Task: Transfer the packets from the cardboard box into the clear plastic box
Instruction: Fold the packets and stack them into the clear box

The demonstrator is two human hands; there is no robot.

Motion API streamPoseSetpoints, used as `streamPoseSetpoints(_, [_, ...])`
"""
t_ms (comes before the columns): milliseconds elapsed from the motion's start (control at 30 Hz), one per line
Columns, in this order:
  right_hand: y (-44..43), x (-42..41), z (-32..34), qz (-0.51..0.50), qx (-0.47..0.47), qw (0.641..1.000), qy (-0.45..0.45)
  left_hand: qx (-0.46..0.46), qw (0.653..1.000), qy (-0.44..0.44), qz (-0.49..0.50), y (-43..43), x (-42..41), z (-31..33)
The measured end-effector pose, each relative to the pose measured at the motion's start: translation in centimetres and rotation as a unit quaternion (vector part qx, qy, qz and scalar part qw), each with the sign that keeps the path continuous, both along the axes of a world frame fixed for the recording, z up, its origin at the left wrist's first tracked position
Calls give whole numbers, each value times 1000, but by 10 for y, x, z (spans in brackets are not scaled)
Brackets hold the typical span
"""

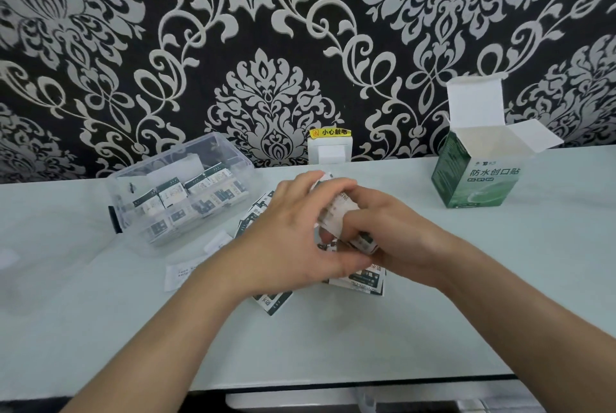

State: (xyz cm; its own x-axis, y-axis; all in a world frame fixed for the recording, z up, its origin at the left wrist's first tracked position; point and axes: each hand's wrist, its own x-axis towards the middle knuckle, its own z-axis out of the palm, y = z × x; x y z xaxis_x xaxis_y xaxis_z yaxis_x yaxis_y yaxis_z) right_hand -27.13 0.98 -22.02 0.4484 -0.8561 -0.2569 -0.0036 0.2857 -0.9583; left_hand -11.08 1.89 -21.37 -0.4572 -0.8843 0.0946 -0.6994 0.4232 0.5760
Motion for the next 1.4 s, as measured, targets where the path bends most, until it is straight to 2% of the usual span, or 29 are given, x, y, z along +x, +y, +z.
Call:
streamPoseSetpoints(100, [-2,-6,3,74,37,996,-27,74,995,70,-1,-6,14,12])
streamPoseSetpoints(233, [-5,-11,3,113,74,986,-97,194,964,184,2,-5,17,19])
streamPoseSetpoints(300, [-5,-10,5,93,86,985,-114,204,948,241,39,-8,19,18])
streamPoseSetpoints(367, [-7,-10,6,33,85,990,-107,191,937,278,91,-12,22,15])
streamPoseSetpoints(467, [-7,-7,1,-82,68,990,-95,171,927,298,147,-13,20,10])
streamPoseSetpoints(567, [-5,2,-7,-154,41,984,-83,173,924,303,156,-10,9,2])
streamPoseSetpoints(633, [-5,5,-8,-166,56,975,-137,188,911,331,160,-11,6,-2])
streamPoseSetpoints(733, [-7,1,-4,-137,87,960,-229,222,867,410,174,-15,11,-5])
streamPoseSetpoints(800, [-8,-1,-4,-128,94,954,-255,233,847,445,173,-16,12,-6])
streamPoseSetpoints(933, [-8,1,-7,-144,98,945,-276,248,834,466,159,-14,9,-5])
streamPoseSetpoints(1200, [-6,1,-5,-141,84,953,-255,215,851,448,168,-12,6,-4])
streamPoseSetpoints(1300, [-6,-1,1,-135,29,977,-165,180,872,413,193,-12,8,-4])
streamPoseSetpoints(1400, [1,7,2,-138,-72,988,-2,150,898,363,200,-9,1,-8])
